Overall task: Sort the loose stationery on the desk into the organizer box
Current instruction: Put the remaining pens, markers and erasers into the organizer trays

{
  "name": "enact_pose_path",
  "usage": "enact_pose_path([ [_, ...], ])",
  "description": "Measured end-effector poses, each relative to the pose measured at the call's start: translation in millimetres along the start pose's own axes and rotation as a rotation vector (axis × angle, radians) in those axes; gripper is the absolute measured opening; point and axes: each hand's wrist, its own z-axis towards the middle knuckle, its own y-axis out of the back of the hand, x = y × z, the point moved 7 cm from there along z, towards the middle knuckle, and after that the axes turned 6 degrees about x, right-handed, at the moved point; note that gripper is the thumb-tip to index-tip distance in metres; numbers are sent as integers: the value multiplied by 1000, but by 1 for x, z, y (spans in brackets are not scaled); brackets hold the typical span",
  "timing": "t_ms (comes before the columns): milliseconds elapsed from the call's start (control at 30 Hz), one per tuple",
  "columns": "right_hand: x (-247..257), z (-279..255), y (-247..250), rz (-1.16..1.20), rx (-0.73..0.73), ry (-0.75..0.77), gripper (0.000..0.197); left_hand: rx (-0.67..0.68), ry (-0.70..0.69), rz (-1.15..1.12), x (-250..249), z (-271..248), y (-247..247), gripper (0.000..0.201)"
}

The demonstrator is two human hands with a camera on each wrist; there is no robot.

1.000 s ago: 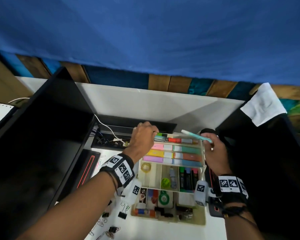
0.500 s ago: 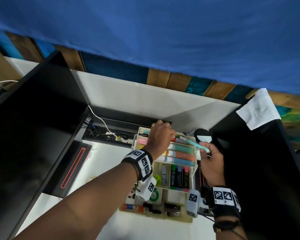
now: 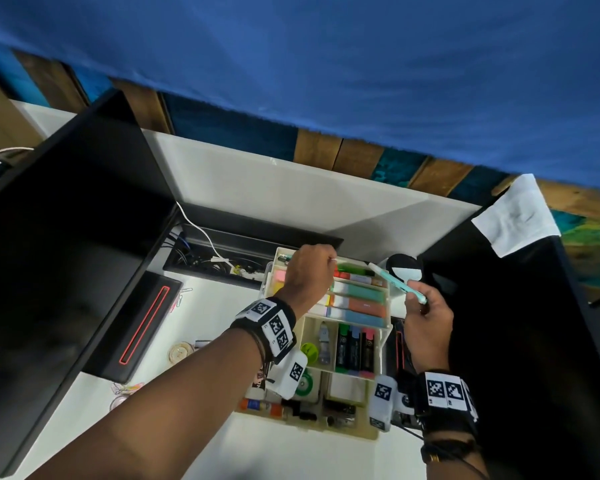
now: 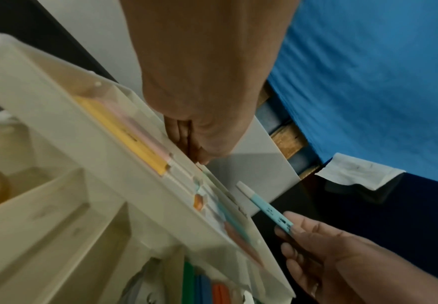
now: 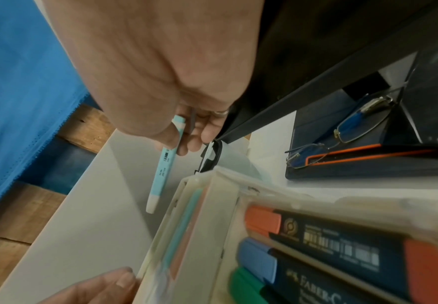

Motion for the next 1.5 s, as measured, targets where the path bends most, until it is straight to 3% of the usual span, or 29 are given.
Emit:
enact_pose_path([
  [200,8,-1,-17,69,28,9,14,-54,-51,-37,4,-5,18,16],
  [333,27,-3,-44,80,98,72,13,60,-324,54,-7,-6,42,34],
  [433,44,-3,-70,60,167,120,13,137,-455,206,-11,-3,53,22],
  [667,50,1,-104,167,251,36,14,208,-353,232,19,2,64,22],
  [733,47,2,-108,61,281,43,24,187,-300,283,28,3,63,14],
  [800,43,3,-109,-233,322,141,36,166,-242,357,36,4,60,12],
  [867,36,1,-111,-512,349,246,32,153,-192,413,44,3,55,12],
  [933,23,-2,-110,-638,376,277,34,119,-145,415,51,2,52,15],
  [1167,7,-6,-93,-767,312,233,44,46,-74,422,58,1,52,10],
  [1300,18,-13,-97,-753,300,229,43,75,-156,414,52,0,50,19],
  [1400,30,-21,-116,-793,396,297,47,83,-143,443,53,-1,51,17],
  [1500,27,-26,-133,-815,475,203,56,52,-84,467,56,-2,53,17],
])
